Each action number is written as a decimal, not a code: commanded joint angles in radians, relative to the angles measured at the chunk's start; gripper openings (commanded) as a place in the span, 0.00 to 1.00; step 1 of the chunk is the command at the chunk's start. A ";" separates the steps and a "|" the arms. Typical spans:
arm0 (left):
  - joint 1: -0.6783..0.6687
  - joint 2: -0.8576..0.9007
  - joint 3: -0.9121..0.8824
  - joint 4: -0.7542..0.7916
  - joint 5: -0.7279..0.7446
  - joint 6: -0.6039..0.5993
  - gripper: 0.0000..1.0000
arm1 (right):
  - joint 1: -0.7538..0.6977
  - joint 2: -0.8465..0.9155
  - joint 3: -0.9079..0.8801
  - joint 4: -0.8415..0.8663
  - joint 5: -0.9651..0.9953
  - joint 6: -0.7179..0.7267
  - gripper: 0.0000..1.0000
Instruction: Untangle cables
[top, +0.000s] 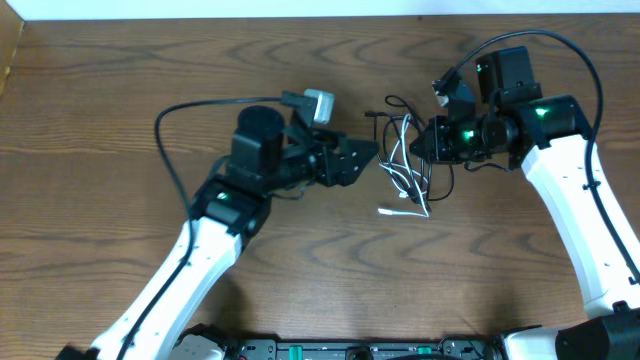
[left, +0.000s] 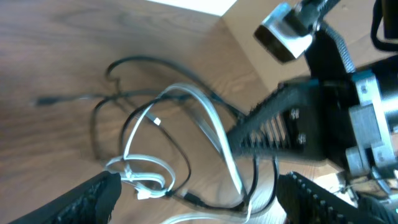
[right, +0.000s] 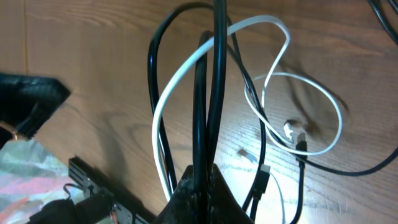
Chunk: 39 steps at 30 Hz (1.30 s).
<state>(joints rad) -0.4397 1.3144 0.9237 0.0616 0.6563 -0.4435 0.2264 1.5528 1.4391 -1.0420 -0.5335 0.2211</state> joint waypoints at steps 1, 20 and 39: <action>-0.029 0.100 0.016 0.073 -0.002 -0.051 0.84 | 0.018 -0.008 0.017 0.001 0.008 -0.016 0.01; -0.053 0.333 0.016 0.270 -0.045 -0.217 0.56 | 0.026 -0.008 0.017 -0.001 0.065 -0.016 0.01; 0.129 0.070 0.017 -0.343 -0.546 0.070 0.07 | -0.195 -0.008 0.012 -0.035 0.644 0.186 0.01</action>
<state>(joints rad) -0.3485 1.4982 0.9352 -0.2871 0.1650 -0.4198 0.0650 1.5528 1.4391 -1.0775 0.0170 0.3683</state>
